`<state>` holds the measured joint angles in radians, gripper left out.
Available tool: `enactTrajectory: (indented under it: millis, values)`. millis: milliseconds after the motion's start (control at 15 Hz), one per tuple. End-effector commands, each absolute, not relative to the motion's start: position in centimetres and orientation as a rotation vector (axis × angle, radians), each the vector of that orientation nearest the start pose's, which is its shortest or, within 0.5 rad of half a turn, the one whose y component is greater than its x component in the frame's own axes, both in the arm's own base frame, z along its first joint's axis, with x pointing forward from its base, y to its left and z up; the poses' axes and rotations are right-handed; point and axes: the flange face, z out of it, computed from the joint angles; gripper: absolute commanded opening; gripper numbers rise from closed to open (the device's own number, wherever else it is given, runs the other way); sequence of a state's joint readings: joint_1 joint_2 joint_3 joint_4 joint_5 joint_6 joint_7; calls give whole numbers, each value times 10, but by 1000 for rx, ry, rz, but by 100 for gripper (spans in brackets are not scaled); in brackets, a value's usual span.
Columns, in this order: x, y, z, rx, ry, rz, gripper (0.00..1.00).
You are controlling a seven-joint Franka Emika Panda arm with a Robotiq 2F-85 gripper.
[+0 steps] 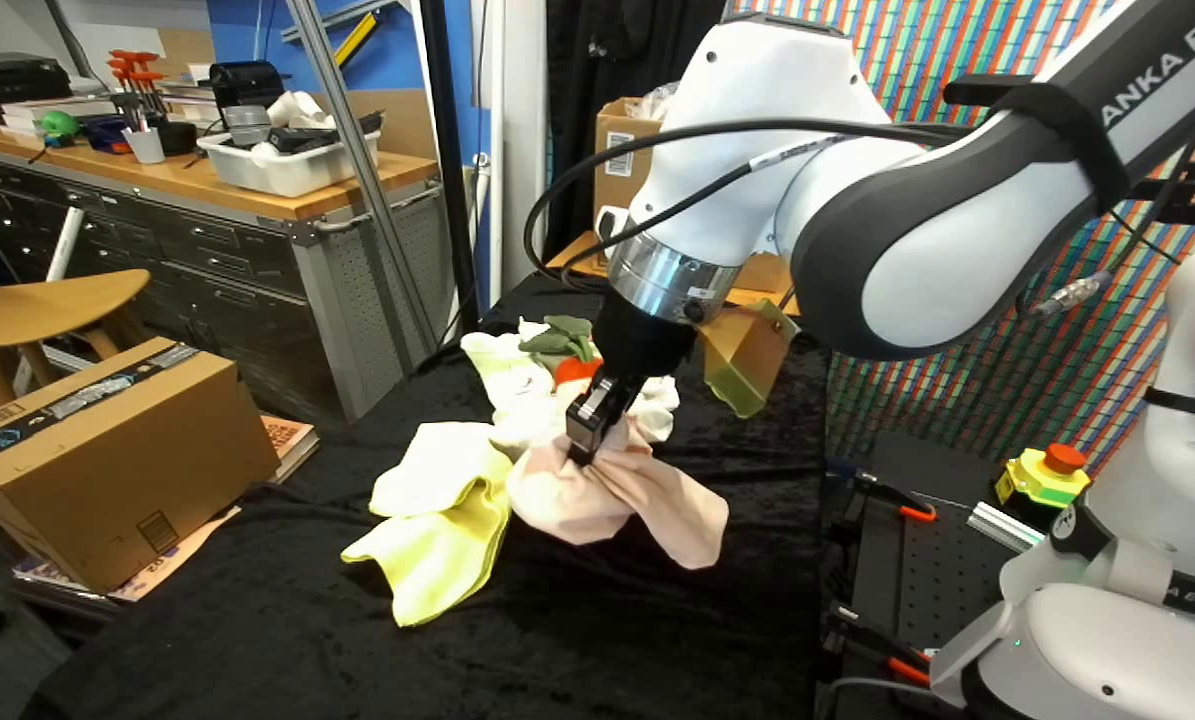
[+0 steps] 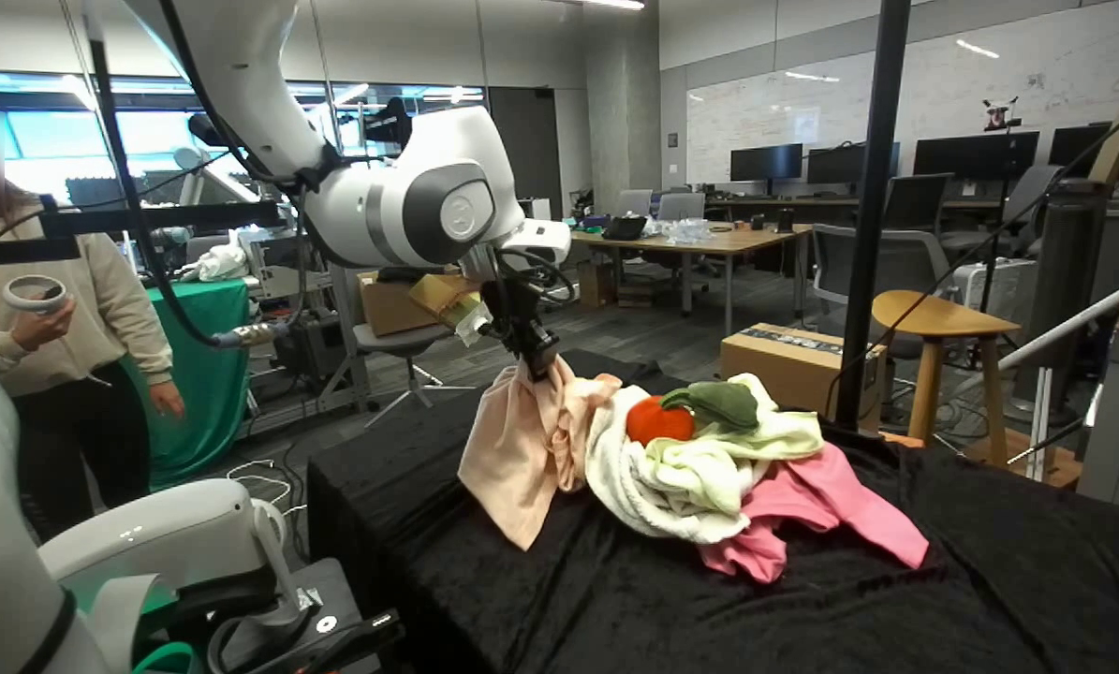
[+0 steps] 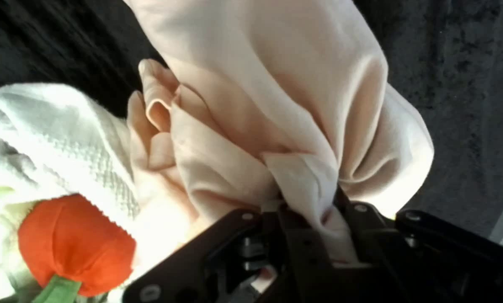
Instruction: Put all the objects in the center of the table
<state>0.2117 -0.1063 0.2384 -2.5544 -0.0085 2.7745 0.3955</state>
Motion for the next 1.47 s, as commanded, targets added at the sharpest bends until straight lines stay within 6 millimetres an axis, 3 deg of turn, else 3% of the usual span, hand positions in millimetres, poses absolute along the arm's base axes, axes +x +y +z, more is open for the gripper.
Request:
enactTrajectory:
  millis: [0, 867, 1067, 1400]
  values:
    - [431, 216, 371, -2932, -192, -557, 5]
    - [479, 198, 409, -2874, 145, -649, 5]
    - [489, 204, 416, -2860, 178, -670, 5]
    - [501, 228, 406, -2866, 203, -638, 5]
